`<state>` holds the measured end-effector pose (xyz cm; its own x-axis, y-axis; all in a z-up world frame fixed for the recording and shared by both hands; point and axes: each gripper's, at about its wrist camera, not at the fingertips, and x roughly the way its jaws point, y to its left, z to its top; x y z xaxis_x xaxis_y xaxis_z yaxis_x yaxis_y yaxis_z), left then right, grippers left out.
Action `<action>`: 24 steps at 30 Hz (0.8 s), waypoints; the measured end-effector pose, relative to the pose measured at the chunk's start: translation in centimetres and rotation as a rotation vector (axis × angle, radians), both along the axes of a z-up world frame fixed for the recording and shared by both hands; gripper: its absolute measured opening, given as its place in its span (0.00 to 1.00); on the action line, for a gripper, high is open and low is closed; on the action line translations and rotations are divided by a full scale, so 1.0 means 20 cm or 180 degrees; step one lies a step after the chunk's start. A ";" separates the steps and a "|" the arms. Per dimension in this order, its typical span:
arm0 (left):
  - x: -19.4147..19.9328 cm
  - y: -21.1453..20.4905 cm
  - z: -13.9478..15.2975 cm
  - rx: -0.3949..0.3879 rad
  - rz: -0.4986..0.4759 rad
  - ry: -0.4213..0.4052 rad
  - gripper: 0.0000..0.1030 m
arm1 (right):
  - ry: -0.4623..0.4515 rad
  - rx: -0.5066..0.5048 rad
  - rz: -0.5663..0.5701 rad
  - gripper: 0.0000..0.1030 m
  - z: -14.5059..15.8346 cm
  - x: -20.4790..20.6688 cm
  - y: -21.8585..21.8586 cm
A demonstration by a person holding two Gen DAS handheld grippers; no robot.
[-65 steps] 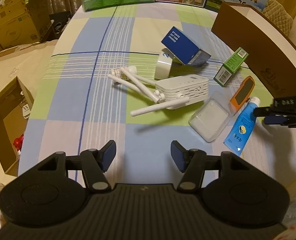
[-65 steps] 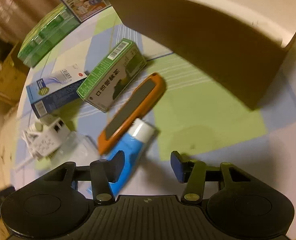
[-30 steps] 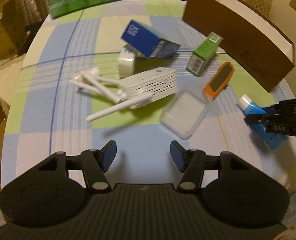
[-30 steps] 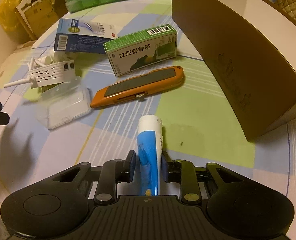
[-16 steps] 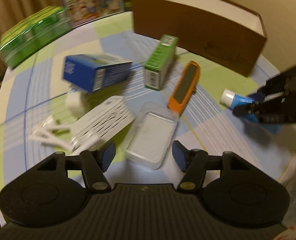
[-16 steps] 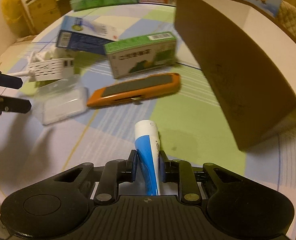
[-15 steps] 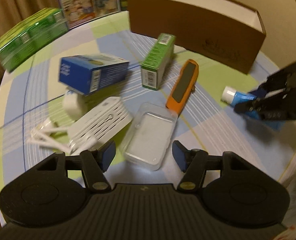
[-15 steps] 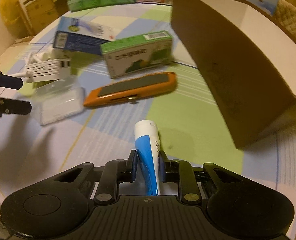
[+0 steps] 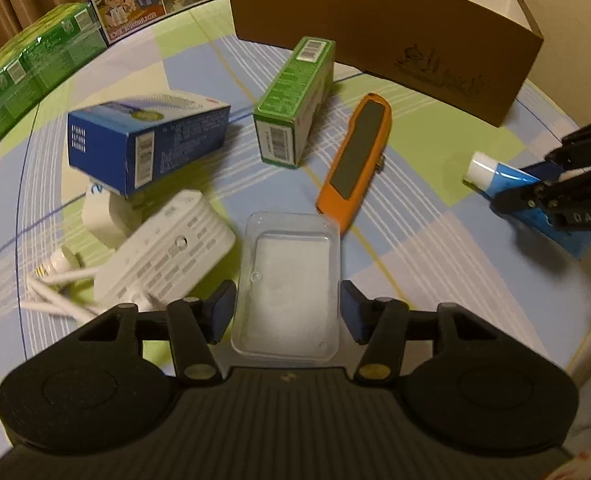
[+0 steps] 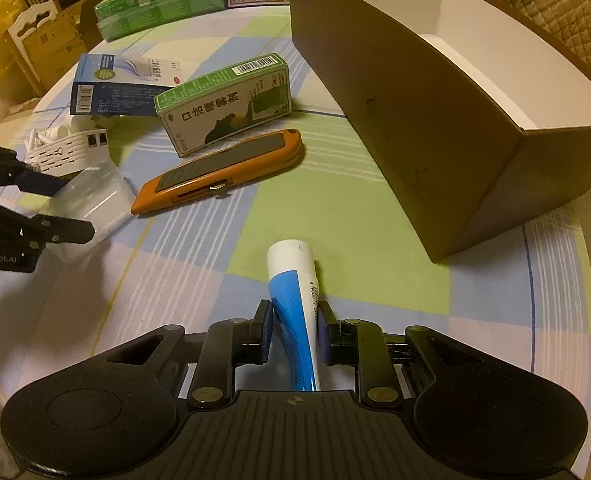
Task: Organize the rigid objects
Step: 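Lower the left tool onto the clear plastic case and grasp it, then carry the clear case with the left tool while the right tool carries the toothpaste to the box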
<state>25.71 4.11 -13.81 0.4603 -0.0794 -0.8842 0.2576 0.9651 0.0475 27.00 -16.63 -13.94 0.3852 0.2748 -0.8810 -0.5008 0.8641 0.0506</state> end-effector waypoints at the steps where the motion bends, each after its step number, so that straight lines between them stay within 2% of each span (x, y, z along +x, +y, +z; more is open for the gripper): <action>1: -0.02 0.00 0.00 -0.0011 0.0010 0.0016 0.50 | 0.0003 0.0000 0.0009 0.18 0.00 0.00 0.00; 6: -0.10 0.02 0.01 -0.0089 0.0086 0.0117 0.50 | 0.0030 0.0017 0.0030 0.18 0.00 0.01 0.00; 13: -0.05 0.02 0.01 -0.0194 0.0185 0.0165 0.50 | 0.0078 0.0041 0.0042 0.21 -0.01 0.03 0.01; 24: -0.02 -0.02 -0.02 -0.0084 0.0179 0.0211 0.49 | 0.0047 0.0088 0.0069 0.19 0.00 0.00 -0.01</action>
